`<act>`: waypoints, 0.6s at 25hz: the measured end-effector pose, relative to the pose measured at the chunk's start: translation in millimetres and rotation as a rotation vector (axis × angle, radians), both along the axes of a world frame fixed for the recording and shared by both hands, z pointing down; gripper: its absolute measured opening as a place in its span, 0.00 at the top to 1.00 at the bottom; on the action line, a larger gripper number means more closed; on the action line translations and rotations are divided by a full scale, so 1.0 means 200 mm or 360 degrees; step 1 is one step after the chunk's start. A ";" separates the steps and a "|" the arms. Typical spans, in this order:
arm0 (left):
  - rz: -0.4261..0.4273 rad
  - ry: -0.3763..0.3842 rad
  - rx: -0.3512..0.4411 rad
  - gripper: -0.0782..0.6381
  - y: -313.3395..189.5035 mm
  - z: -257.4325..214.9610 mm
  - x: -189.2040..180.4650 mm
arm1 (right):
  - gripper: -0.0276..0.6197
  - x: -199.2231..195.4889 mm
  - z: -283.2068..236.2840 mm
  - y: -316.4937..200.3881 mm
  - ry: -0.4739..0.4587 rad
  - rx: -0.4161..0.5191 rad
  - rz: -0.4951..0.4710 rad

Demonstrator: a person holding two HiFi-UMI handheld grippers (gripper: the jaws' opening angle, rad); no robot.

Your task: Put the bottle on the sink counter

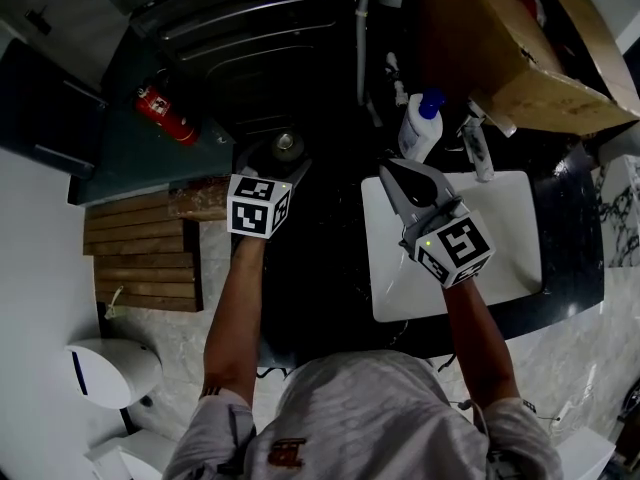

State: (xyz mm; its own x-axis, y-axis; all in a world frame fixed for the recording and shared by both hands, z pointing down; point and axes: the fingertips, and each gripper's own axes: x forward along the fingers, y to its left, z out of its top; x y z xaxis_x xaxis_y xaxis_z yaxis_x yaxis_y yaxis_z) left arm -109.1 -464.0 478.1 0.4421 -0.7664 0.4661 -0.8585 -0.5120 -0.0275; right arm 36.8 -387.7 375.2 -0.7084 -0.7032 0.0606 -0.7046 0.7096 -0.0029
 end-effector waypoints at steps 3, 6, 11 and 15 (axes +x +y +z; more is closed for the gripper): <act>-0.0024 0.0046 0.0126 0.39 0.07 -0.16 -0.01 | 0.96 -0.01 -0.05 0.03 -0.0012 0.0023 -0.0006; 0.0003 0.0113 0.0261 0.39 0.17 -0.34 0.03 | 0.96 -0.02 -0.11 0.08 -0.0030 0.0058 -0.0027; 0.0150 0.0257 0.0423 0.40 0.41 -0.58 0.16 | 0.96 -0.08 -0.22 0.19 -0.0044 0.0118 -0.0076; 0.0245 0.0366 0.0520 0.47 0.57 -0.71 0.23 | 0.96 -0.12 -0.25 0.27 -0.0040 0.0143 -0.0103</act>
